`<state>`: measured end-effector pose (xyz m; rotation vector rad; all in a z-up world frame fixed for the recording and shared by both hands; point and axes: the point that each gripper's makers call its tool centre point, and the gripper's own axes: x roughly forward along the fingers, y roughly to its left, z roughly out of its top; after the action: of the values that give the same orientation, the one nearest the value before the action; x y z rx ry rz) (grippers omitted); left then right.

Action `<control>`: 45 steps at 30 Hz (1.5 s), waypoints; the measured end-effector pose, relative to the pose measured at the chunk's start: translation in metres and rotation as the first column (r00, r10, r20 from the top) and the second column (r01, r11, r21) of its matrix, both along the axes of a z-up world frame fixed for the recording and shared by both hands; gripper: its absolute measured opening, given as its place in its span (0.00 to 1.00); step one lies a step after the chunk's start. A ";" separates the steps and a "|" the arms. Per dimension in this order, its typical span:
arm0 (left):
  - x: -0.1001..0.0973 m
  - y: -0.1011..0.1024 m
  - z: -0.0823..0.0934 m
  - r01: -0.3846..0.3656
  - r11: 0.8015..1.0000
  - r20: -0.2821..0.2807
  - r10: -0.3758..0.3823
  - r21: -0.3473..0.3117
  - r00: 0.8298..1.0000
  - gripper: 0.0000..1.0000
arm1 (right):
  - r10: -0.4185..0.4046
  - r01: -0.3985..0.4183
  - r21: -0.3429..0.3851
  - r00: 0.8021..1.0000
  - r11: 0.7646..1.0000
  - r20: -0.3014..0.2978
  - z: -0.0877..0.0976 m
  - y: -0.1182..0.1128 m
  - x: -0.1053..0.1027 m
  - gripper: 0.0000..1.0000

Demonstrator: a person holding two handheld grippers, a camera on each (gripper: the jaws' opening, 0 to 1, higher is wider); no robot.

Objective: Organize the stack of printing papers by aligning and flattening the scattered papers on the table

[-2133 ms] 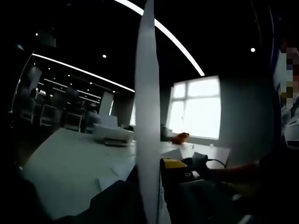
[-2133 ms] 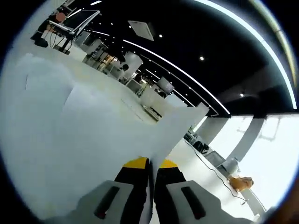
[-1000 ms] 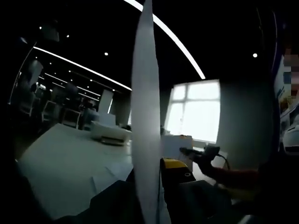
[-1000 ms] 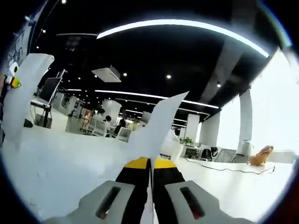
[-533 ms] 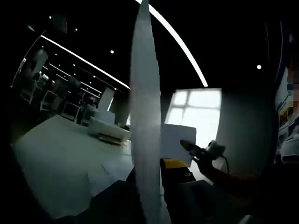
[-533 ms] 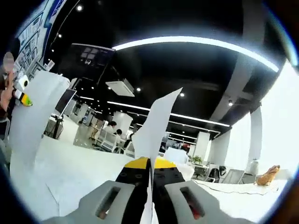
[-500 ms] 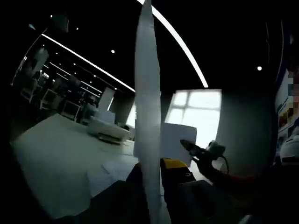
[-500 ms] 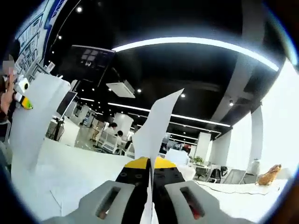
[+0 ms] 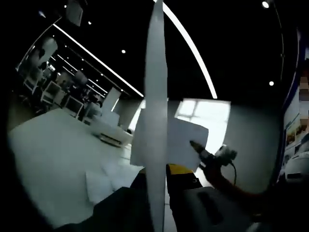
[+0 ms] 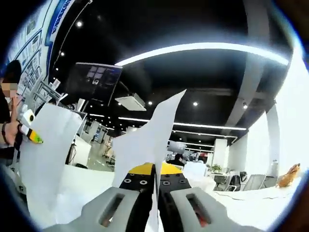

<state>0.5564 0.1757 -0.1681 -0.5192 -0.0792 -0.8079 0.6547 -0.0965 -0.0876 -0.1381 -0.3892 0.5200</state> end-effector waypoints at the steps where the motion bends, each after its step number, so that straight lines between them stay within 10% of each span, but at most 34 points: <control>1: 0.000 -0.001 0.000 0.001 1.000 -0.002 -0.001 0.000 1.000 0.06 | 0.007 -0.006 0.020 1.000 1.000 -0.019 0.002 0.001 0.000 0.00; 8: 0.000 -0.003 -0.002 0.007 1.000 -0.014 -0.007 -0.015 1.000 0.06 | 0.134 -0.105 0.170 0.977 0.980 -0.165 0.014 0.010 -0.005 0.00; 23: 0.000 -0.006 -0.006 0.022 0.993 -0.060 -0.029 -0.114 0.998 0.06 | 0.285 -0.254 0.303 0.956 0.919 -0.065 0.067 0.036 -0.051 0.00; 45: 0.018 -0.012 -0.041 0.008 0.956 -0.194 -0.068 -0.293 0.979 0.06 | 0.447 -0.415 0.350 0.894 0.840 -0.012 0.086 0.073 -0.078 0.00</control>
<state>0.5742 0.1640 -0.2088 -0.8818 -0.0001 -0.7812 0.5762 -0.0232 -0.0018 0.3192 -0.4140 0.8949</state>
